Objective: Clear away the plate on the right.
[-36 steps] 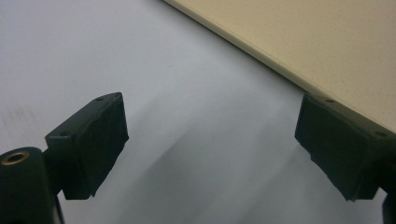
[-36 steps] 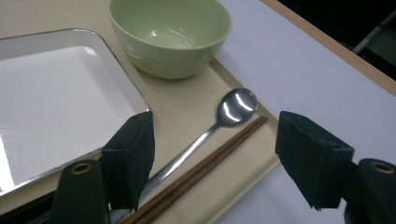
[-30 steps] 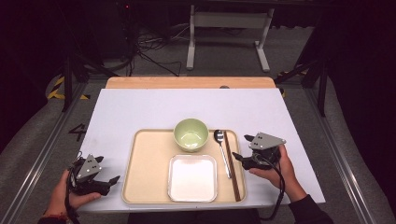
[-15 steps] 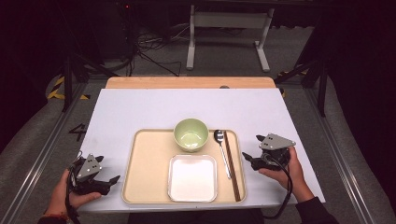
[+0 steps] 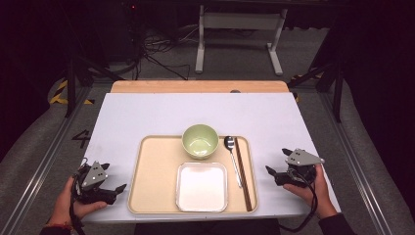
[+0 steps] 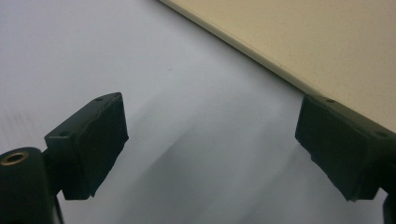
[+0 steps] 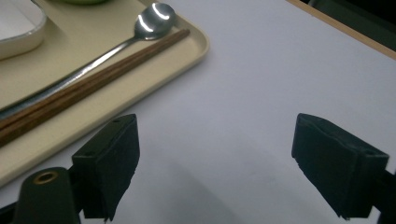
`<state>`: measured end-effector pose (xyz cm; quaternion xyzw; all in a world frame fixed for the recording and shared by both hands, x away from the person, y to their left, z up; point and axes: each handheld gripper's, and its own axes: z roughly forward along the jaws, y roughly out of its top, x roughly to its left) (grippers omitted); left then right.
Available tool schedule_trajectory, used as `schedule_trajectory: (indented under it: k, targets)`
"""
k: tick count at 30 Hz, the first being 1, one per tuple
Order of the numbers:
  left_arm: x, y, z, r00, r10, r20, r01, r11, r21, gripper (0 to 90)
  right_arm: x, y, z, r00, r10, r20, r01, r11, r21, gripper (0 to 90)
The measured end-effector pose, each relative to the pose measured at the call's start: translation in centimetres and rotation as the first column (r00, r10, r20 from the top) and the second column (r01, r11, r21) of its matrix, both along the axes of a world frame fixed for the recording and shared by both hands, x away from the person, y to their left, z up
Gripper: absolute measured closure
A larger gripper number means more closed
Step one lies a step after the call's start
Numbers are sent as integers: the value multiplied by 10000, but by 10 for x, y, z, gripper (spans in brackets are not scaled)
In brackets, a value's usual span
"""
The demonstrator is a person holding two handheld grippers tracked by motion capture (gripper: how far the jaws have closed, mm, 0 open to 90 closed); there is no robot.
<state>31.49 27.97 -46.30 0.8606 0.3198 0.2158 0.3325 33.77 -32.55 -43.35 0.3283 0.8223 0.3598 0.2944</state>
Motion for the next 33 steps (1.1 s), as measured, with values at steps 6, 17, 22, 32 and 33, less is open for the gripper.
schedule_trajectory:
  k: [6, 17, 22, 32, 33]
  targets:
    - [2, -1, 1, 10000, -42, 26, 42, 10000, -10, 102, -8, -13, -13, 9985, -541, 21, 542, 9985, -72, 144]
    - [6, -7, 2, 9997, -237, 99, 236, 9997, 51, 100, -22, -23, -18, 9948, -1022, 43, 1021, 9946, 164, 120]
    - [8, -11, 1, 9992, -380, 82, 380, 9992, 97, 100, -23, -24, -20, 9946, -1039, -48, 1039, 9945, 156, 118]
    - [7, -11, 1, 9989, -446, 108, 445, 9989, 133, 99, -26, -20, -20, 9942, -1078, 23, 1078, 9941, -110, 116]
    - [7, -11, 1, 9989, -454, 102, 453, 9989, 141, 99, -26, -21, -19, 9939, -1098, 50, 1098, 9939, -75, 116]
